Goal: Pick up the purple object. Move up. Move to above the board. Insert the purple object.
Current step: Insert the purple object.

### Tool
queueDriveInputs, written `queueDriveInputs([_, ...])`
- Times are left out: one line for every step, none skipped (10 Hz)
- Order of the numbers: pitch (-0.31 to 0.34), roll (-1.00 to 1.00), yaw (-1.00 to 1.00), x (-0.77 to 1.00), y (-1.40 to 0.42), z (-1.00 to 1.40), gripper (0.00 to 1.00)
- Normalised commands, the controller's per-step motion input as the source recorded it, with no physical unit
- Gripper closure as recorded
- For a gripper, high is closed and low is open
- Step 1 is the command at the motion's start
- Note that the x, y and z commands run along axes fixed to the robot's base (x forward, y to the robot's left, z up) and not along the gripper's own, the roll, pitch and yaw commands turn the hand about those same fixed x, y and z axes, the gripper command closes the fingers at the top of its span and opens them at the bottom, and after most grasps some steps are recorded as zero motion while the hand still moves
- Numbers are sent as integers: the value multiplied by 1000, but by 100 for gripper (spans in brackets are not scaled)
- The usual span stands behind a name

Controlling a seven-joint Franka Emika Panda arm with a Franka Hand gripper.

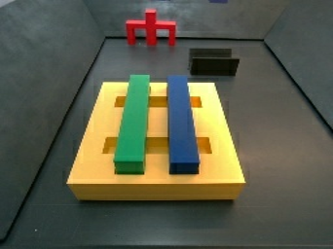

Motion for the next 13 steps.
queueDriveInputs([-103,14,43,0,-1000,-243,100])
queueDriveInputs([-107,11,89,0,-1000,-314,100])
queueDriveInputs([-124,80,69,0,-1000,-494,100])
queueDriveInputs([-151,207,0,197,-897,-731,100])
queueDriveInputs([-84,253,-20,431,-523,-697,100])
queueDriveInputs([-54,239,0,386,-309,-760,100])
queueDriveInputs([-54,239,6,126,-89,-800,100])
queueDriveInputs([-106,234,66,-97,0,-831,100])
queueDriveInputs([-166,244,23,-340,34,-737,100])
queueDriveInputs([-156,166,0,-346,86,-663,100])
queueDriveInputs([-86,0,40,-386,0,-369,100])
queueDriveInputs([-4,-27,54,-86,0,-194,100])
queueDriveInputs([0,-113,86,43,-160,-174,100])
